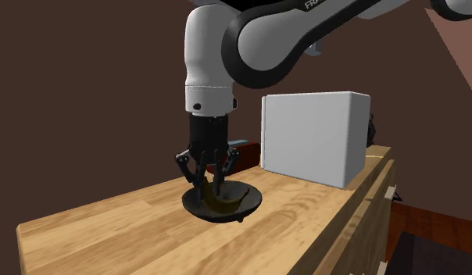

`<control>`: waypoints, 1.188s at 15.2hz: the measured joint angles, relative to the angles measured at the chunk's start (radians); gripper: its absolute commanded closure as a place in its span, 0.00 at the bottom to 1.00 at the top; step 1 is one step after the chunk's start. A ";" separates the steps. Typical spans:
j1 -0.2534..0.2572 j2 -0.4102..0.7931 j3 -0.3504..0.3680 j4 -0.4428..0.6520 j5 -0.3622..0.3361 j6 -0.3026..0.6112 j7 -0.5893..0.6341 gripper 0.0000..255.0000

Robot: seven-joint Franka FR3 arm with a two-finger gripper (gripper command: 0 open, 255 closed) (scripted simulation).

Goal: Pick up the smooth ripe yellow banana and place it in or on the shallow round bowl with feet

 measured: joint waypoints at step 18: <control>-0.004 -0.048 0.009 0.050 0.033 -0.112 -0.019 0.00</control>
